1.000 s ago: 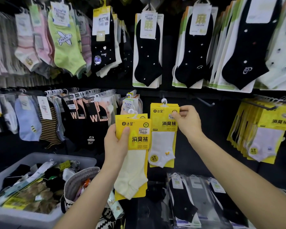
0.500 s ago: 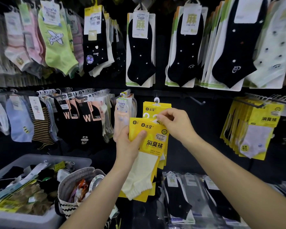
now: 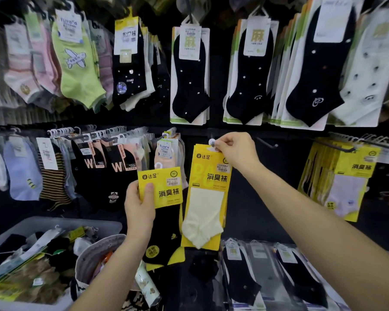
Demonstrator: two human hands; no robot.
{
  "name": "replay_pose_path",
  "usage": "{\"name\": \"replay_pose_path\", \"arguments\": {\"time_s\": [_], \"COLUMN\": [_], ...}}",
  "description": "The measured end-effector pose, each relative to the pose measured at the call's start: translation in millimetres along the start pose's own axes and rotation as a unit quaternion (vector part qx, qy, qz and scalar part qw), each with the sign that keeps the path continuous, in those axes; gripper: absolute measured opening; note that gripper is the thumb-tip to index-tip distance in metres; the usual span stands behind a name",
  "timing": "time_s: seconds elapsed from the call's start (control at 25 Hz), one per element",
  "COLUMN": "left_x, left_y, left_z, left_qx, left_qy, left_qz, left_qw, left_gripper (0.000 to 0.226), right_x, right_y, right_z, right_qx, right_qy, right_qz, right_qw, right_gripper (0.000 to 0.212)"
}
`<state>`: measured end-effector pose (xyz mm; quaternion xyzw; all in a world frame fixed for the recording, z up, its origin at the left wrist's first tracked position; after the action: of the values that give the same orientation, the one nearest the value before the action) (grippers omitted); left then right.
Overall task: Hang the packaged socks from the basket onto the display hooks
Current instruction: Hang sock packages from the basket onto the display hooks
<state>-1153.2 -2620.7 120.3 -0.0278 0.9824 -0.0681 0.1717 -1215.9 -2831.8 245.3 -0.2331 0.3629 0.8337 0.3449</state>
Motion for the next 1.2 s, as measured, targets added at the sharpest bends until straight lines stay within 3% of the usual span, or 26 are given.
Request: {"name": "replay_pose_path", "arguments": {"time_s": [0.24, 0.32, 0.4, 0.52, 0.68, 0.88, 1.08, 1.2], "left_x": [10.3, 16.8, 23.8, 32.5, 30.6, 9.6, -4.4, -8.1], "left_y": [-11.0, -21.9, -34.5, -51.7, -73.6, -99.0, -100.6, -101.9], "left_z": [-21.6, -24.8, -26.8, -29.7, -33.3, -43.0, -25.9, -19.5], "left_qx": [0.007, 0.016, 0.016, 0.014, 0.007, -0.020, -0.012, -0.044], "left_qy": [-0.037, -0.039, -0.045, -0.053, -0.035, -0.043, 0.008, 0.010], "left_qz": [0.072, 0.096, 0.119, 0.136, 0.165, 0.119, 0.056, 0.061], "left_qw": [0.997, 0.995, 0.992, 0.989, 0.986, 0.992, 0.998, 0.997], "left_gripper": [0.014, 0.014, 0.017, 0.019, 0.013, 0.009, 0.027, 0.037], "right_x": [3.1, 18.5, 38.7, 51.6, 35.3, 11.5, 2.1, 6.7], "right_y": [1.3, 5.7, 4.5, -2.2, 9.2, 11.2, -2.7, -4.2], "right_z": [-1.1, 0.3, 4.5, 1.4, -9.5, -10.1, -9.4, -23.2], "right_qx": [0.057, 0.052, 0.030, -0.005, -0.028, -0.006, 0.045, 0.047], "right_qy": [0.007, 0.076, 0.139, 0.087, 0.044, 0.034, 0.048, 0.050], "right_qz": [0.014, -0.045, -0.037, 0.084, 0.071, 0.009, 0.027, -0.026], "right_qw": [0.998, 0.995, 0.989, 0.993, 0.996, 0.999, 0.997, 0.997], "right_gripper": [0.017, 0.014, 0.015, 0.016, 0.012, 0.015, 0.017, 0.017]}}
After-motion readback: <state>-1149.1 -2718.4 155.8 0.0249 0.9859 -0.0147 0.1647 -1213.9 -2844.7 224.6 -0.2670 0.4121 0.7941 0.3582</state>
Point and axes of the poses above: each hand's wrist, its own x-axis away from the middle knuckle, its own y-axis out of the back of the hand, z = x × y, the point moved 2 cm from there along -x, towards the middle knuckle, and after that the axes turned 6 degrees about y, right-handed, at the moved point
